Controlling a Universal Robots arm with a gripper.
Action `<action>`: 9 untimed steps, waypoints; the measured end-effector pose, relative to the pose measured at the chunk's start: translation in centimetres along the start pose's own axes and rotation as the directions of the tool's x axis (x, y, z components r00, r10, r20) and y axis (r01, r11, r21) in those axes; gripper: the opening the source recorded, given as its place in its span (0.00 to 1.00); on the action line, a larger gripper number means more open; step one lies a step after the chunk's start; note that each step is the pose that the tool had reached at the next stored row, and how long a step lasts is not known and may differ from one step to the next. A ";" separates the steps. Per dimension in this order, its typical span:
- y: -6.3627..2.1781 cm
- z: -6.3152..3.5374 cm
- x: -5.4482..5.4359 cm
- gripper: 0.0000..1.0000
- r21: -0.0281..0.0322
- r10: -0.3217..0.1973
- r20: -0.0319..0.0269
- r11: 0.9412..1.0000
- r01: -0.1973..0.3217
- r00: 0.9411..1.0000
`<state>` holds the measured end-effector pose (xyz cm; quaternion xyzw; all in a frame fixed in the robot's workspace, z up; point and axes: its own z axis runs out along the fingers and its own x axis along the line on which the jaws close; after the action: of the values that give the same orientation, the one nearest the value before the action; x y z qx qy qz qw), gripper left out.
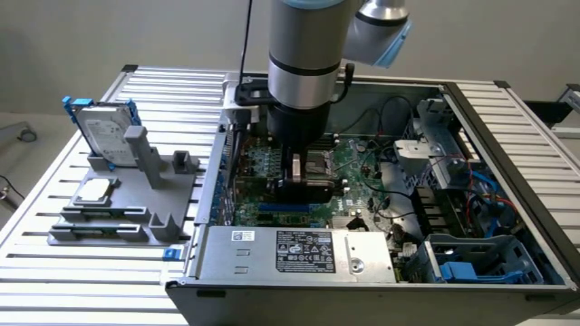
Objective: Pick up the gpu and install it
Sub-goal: 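Insert the gpu into the slot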
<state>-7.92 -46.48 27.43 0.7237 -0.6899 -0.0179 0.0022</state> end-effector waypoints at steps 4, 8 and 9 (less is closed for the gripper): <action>0.00 0.25 0.0 0.26 -0.001 0.001 0.000 1.000 -0.001 1.000; 0.02 0.48 0.0 0.26 -0.004 0.003 0.000 1.000 -0.003 1.000; 0.03 0.50 0.0 0.26 -0.005 0.003 0.000 1.000 -0.003 1.000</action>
<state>-7.97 -46.49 26.93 0.7226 -0.6910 -0.0198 0.0040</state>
